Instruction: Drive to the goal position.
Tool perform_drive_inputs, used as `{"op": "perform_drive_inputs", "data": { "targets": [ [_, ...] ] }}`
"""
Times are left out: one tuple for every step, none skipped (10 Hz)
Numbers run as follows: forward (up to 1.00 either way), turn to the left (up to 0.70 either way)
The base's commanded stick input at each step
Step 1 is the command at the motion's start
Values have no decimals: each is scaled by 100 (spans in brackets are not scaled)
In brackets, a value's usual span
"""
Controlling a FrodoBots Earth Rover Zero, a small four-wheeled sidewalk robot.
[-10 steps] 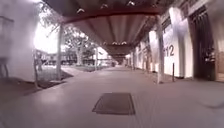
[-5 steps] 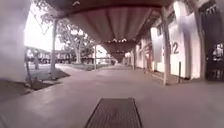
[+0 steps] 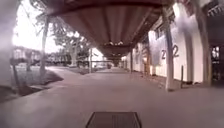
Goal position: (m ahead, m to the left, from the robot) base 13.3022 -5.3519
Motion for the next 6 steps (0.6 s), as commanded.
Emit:
{"op": "perform_drive_inputs", "data": {
  "targets": [
    [85, 0],
    [85, 0],
    [85, 0],
    [85, 0],
    [85, 0],
    [85, 0]
  ]
}}
